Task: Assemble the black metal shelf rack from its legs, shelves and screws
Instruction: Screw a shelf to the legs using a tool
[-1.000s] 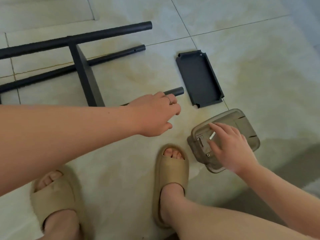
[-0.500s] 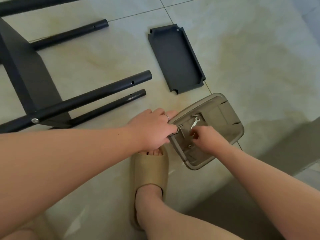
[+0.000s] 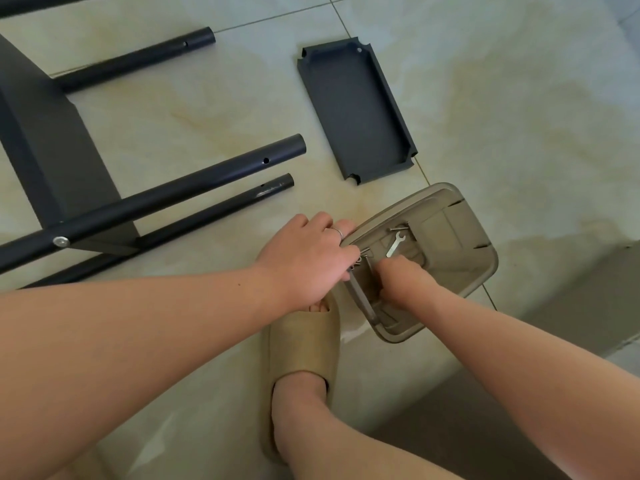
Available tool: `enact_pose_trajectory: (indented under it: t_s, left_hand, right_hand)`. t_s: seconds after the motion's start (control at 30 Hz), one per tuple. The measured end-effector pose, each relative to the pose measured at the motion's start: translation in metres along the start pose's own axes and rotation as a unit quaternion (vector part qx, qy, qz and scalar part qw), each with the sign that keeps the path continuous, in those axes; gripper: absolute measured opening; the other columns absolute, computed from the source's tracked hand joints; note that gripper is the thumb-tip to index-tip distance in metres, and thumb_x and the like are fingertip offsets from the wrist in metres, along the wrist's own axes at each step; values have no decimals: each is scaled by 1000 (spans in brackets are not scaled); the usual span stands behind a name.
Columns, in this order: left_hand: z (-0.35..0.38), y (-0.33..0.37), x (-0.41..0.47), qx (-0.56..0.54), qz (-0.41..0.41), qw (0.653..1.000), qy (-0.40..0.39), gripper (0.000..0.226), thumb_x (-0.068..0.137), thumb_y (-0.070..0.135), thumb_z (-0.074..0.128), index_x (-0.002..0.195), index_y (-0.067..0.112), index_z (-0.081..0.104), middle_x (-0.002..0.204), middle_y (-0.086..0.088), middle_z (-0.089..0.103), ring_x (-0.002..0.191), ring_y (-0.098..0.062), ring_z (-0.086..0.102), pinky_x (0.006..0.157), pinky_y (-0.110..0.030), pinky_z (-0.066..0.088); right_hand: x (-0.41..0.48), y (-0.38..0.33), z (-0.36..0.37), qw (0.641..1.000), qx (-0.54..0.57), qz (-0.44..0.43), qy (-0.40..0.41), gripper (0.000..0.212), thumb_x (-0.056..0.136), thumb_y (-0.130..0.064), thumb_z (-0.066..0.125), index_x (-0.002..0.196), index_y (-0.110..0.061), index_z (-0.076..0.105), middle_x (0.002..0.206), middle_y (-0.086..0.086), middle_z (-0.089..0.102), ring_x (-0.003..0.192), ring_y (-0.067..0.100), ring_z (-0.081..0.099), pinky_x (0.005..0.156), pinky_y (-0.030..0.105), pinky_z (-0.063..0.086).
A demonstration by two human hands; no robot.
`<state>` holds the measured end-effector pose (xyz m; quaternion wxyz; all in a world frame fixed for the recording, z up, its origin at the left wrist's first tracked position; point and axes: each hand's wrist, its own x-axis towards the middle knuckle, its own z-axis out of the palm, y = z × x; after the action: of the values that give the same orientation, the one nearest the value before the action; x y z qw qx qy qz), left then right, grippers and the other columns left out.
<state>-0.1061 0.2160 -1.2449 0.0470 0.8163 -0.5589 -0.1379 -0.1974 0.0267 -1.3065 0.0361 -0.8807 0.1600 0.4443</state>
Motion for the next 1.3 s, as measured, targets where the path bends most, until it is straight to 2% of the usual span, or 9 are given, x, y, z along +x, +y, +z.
enact_pose_trajectory:
  t_s: [0.13, 0.3, 0.37, 0.47, 0.6, 0.9, 1.1, 1.2, 1.3]
  left_hand:
    - [-4, 1, 2, -42, -16, 999, -28, 28, 100, 39, 51, 125, 26, 55, 151, -6, 40, 127, -29, 43, 95, -42, 42]
    - [-27, -15, -4, -257, -119, 959, 6, 48, 99, 33, 56, 144, 22, 41, 147, -1, 45, 129, -22, 47, 102, -36, 43]
    - [-41, -26, -9, -370, -215, 904, -2, 36, 101, 34, 52, 136, 23, 49, 138, 2, 53, 123, -17, 53, 96, -31, 44]
    - [-63, -45, -17, -537, -337, 773, -4, 20, 101, 34, 50, 108, 20, 63, 113, 0, 68, 95, -19, 69, 82, -37, 53]
    - [-91, -72, -39, -676, -384, 629, 6, 29, 101, 38, 50, 102, 15, 67, 106, -6, 74, 85, -19, 75, 82, -34, 58]
    - [-125, -126, -108, -812, -365, 455, -26, 54, 105, 50, 36, 87, 7, 63, 83, -10, 75, 80, -25, 75, 61, -29, 55]
    - [-113, -175, -163, -793, -405, 450, -65, 24, 100, 22, 46, 90, 9, 64, 65, -3, 59, 49, -11, 51, 41, -19, 39]
    - [-105, -204, -184, -784, -426, 451, -14, 25, 93, 2, 38, 96, 9, 62, 67, -3, 55, 49, -10, 48, 40, -20, 39]
    - [-94, -228, -202, -778, -436, 452, 39, 33, 91, -7, 31, 97, 8, 60, 73, -5, 57, 49, -10, 55, 41, -20, 43]
  right_hand:
    - [-9, 2, -8, 996, 87, 6, 29, 16, 86, -9, 60, 102, -9, 62, 105, 14, 64, 97, 33, 64, 81, 39, 56]
    - [-39, -6, -44, 948, 268, 2, 174, 5, 87, -14, 67, 89, -18, 64, 86, -2, 65, 81, 17, 62, 69, 27, 50]
    - [-55, -14, -64, 920, 338, -16, 199, 7, 87, -14, 68, 88, -20, 65, 81, -4, 66, 74, 12, 62, 63, 23, 49]
    - [-78, -33, -95, 885, 404, -48, 225, 10, 87, -12, 69, 83, -21, 65, 74, -7, 65, 62, 5, 58, 54, 17, 43]
    - [-109, -73, -133, 830, 475, -136, 259, 13, 86, -5, 72, 83, -17, 67, 73, -8, 65, 60, 1, 55, 57, 14, 45]
    - [-141, -189, -180, 827, 389, -298, 276, 17, 85, -8, 74, 93, -23, 71, 86, -11, 70, 78, 10, 63, 72, 21, 53]
    - [-125, -237, -181, 816, 388, -307, 299, 19, 92, -15, 69, 108, -26, 67, 98, -15, 71, 95, 1, 65, 78, 11, 48]
    - [-108, -249, -175, 852, 315, -313, 276, 29, 92, -25, 68, 120, -29, 62, 112, -19, 67, 110, -3, 58, 91, 13, 46]
    - [-91, -258, -171, 896, 153, -344, 237, 64, 89, -44, 68, 146, -33, 43, 145, -18, 47, 136, 2, 37, 112, 25, 33]
